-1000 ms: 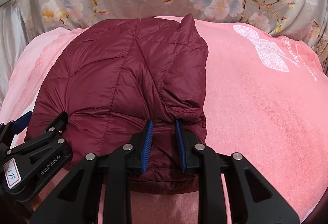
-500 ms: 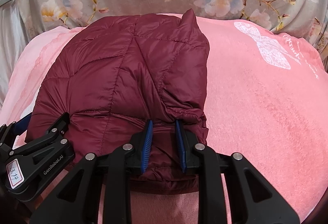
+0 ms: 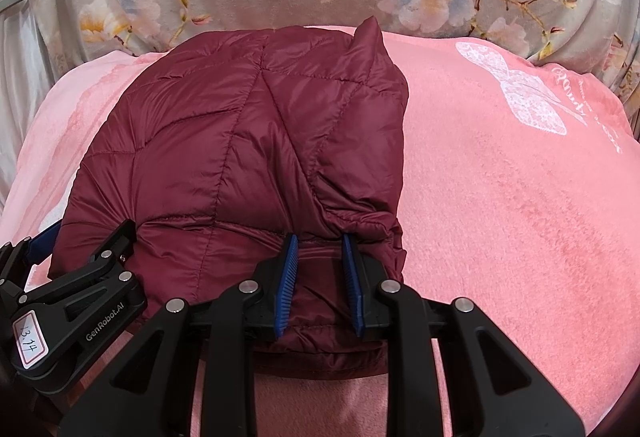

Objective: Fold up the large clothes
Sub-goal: 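Open both tools and withdraw them from the folded jacket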

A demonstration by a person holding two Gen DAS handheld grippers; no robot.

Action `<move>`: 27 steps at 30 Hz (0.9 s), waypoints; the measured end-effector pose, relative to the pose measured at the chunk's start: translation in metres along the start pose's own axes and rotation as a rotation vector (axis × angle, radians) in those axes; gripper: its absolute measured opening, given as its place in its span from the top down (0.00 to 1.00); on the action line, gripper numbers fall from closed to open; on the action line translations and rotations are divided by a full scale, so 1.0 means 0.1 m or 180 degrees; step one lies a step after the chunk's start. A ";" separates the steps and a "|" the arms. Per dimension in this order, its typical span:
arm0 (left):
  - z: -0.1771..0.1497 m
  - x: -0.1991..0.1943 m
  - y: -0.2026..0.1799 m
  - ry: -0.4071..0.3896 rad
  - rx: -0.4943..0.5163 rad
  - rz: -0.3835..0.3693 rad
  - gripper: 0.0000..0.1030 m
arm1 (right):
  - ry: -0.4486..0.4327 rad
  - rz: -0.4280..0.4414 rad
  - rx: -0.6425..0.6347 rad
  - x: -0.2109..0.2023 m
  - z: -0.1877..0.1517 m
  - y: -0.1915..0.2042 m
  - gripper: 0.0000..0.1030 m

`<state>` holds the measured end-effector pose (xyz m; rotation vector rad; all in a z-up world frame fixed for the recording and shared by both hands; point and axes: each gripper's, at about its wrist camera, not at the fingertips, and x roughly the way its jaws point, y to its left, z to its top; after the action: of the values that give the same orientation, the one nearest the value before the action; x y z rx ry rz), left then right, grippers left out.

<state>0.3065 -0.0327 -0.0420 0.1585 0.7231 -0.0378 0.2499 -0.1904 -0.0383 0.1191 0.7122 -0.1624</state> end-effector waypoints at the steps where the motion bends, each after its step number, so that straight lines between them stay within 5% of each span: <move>1: 0.00 0.00 0.00 -0.0001 -0.0001 -0.0002 0.23 | 0.0000 0.0002 0.0002 0.00 0.00 0.00 0.79; 12: 0.03 -0.08 0.24 0.0037 -0.0273 -0.0268 0.23 | -0.0161 0.0031 0.0105 -0.30 0.17 -0.15 0.78; 24: -0.08 -0.44 0.07 -0.0170 0.0000 -0.0076 0.24 | -0.0006 -0.0234 -0.0060 -0.26 -0.04 -0.14 0.78; 27: -0.11 -0.51 0.11 -0.0169 -0.0054 -0.0101 0.24 | -0.0048 -0.0204 -0.0028 -0.44 -0.09 -0.18 0.68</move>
<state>0.2620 -0.0217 -0.0145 0.1294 0.6728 -0.0659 0.2084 -0.2019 -0.0172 0.0866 0.7021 -0.2213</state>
